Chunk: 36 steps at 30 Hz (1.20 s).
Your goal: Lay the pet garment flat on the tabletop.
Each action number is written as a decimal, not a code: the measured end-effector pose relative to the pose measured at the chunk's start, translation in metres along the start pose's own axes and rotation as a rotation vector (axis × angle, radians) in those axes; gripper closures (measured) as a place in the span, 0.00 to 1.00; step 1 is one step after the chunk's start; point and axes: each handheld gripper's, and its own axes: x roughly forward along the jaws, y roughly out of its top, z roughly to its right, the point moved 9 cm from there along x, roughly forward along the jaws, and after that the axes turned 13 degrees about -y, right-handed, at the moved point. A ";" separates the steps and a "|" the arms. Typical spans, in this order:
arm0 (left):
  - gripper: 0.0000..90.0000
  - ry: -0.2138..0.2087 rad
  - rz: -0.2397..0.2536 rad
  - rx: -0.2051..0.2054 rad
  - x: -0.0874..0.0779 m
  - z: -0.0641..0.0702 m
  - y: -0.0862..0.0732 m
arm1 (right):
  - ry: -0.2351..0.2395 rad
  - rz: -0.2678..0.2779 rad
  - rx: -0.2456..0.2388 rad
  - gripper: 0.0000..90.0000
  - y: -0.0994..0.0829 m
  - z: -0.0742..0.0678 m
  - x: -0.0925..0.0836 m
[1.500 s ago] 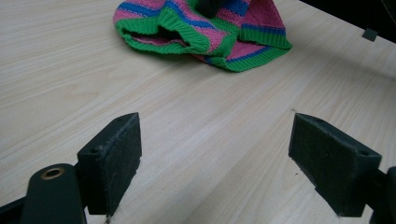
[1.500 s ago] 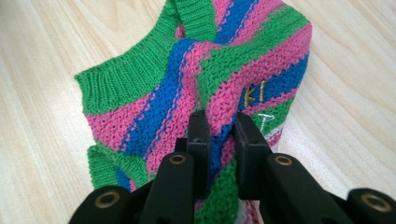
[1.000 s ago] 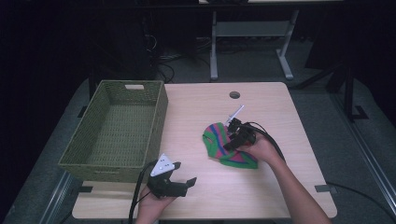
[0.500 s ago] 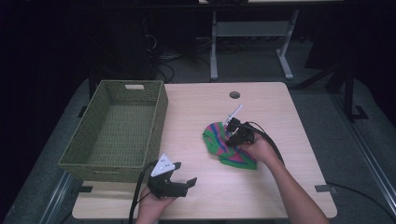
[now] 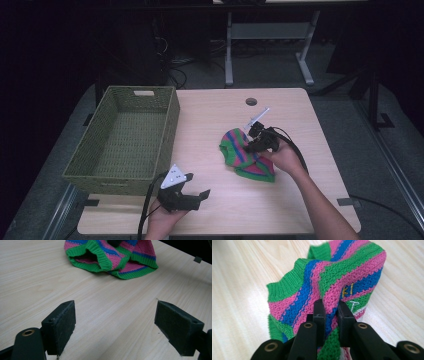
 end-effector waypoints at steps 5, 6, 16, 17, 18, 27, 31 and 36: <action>0.19 0.000 0.003 -0.005 0.001 0.000 0.000 | 0.004 0.022 0.002 0.89 0.001 0.001 -0.013; 0.19 -0.001 0.009 -0.008 0.001 0.000 0.001 | 0.006 0.025 0.008 0.89 0.001 0.001 -0.015; 0.19 0.003 0.017 -0.011 0.001 0.000 0.001 | 0.013 0.063 0.003 0.89 0.005 -0.006 -0.038; 0.19 0.003 0.016 -0.011 0.001 0.000 0.001 | 0.011 0.071 -0.006 0.89 0.006 -0.006 -0.040; 0.19 0.004 0.016 -0.010 0.001 0.000 0.001 | 0.008 0.073 -0.005 0.89 0.007 -0.007 -0.042; 0.19 0.007 0.018 -0.012 0.000 -0.001 0.001 | 0.010 0.136 -0.034 0.89 0.016 -0.019 -0.076; 0.19 0.011 0.020 -0.009 -0.001 -0.002 0.001 | 0.019 0.159 -0.045 0.89 0.017 -0.026 -0.089; 0.19 0.012 0.025 -0.012 -0.001 -0.002 0.002 | 0.032 0.194 -0.060 0.89 0.018 -0.038 -0.106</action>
